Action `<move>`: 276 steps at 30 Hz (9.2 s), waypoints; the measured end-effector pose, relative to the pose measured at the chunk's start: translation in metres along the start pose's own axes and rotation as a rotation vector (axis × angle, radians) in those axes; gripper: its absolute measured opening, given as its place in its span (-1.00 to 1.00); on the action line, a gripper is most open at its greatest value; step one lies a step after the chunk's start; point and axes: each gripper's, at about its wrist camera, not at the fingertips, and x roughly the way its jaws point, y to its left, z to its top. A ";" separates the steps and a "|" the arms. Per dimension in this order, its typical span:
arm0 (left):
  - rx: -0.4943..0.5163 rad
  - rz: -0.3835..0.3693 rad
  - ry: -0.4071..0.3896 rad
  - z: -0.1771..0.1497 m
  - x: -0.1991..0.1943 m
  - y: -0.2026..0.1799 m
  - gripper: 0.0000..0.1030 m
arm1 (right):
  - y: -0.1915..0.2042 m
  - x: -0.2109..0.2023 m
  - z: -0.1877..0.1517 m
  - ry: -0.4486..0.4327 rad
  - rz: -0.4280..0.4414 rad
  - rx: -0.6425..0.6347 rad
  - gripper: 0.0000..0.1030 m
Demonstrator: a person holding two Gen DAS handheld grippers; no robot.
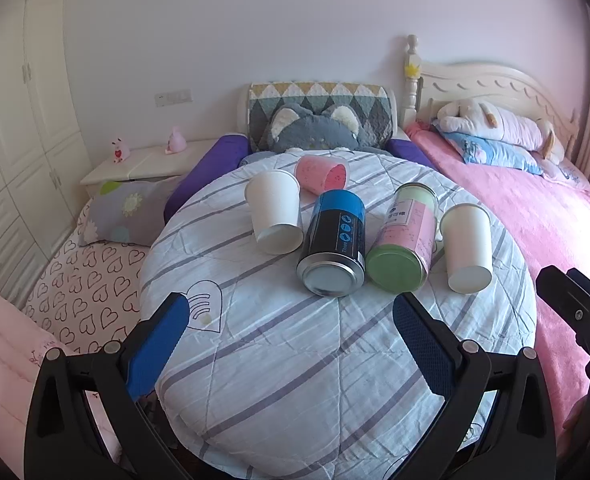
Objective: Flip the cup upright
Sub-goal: 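Move the right tool toward the pink-and-green tin lying on its side, then close the right gripper around the middle of the pink-and-green tin, then lift the tin with the right gripper off the bed cover, then rotate the tin upright with the right gripper, green rim up, then lower the upright tin onto the bed cover and open the right gripper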
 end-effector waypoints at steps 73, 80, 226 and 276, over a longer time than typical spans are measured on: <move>0.441 -0.051 0.301 0.066 0.157 -0.148 0.99 | -0.121 0.110 0.026 0.102 0.084 0.185 1.00; 0.368 -0.119 0.349 0.070 0.174 -0.142 0.85 | -0.124 0.120 0.024 0.116 0.103 0.206 1.00; 0.000 -0.348 0.301 -0.032 0.072 0.035 0.83 | 0.135 0.064 -0.019 0.079 0.137 -0.430 0.42; 0.088 -0.063 -0.061 -0.027 -0.078 -0.018 0.98 | 0.045 -0.062 -0.001 -0.099 -0.099 -0.155 0.66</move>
